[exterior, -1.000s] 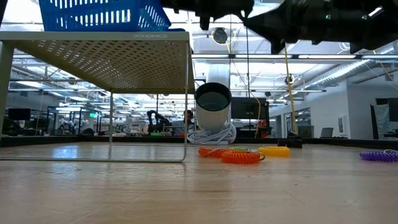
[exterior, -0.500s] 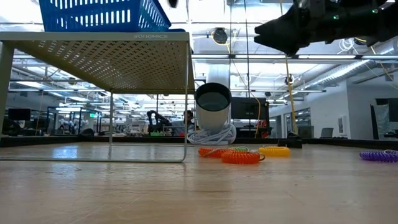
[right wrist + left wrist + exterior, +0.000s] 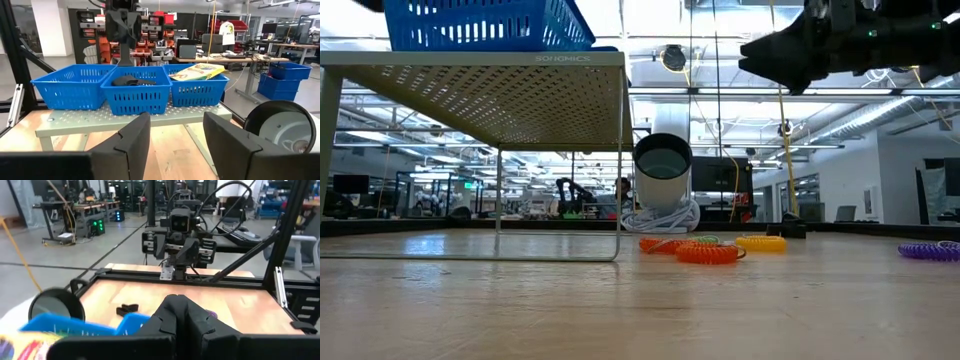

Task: Pick & Place Office Desk Supplies
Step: Put the black rubber band into the middle blue bin on the shelf

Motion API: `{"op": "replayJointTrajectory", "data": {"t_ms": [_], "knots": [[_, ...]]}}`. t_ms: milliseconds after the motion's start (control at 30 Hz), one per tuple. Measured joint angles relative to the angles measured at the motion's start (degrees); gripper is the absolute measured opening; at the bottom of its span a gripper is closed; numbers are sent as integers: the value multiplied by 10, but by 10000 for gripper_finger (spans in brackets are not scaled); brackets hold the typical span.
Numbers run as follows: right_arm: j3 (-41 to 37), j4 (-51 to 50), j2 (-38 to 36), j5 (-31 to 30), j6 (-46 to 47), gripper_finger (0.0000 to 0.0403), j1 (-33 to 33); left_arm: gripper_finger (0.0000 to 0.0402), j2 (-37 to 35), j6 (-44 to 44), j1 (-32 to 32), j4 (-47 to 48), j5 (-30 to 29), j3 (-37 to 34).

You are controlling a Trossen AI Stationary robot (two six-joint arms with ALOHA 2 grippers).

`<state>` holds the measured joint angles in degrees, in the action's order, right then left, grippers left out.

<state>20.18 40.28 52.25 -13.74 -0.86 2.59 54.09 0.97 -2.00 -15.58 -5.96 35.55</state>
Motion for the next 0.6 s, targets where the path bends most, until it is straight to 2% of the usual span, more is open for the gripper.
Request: {"op": "replayJointTrajectory", "data": {"t_ms": [167,367,600], "knots": [[0,2,0,0,1,171,0,15,-21,12,0,-40,-2,-46],[0,0,0,0,2,171,0,6,-22,13,0,-38,-1,-51],[0,0,0,0,2,171,0,52,-16,22,0,-39,-2,-51]]}}
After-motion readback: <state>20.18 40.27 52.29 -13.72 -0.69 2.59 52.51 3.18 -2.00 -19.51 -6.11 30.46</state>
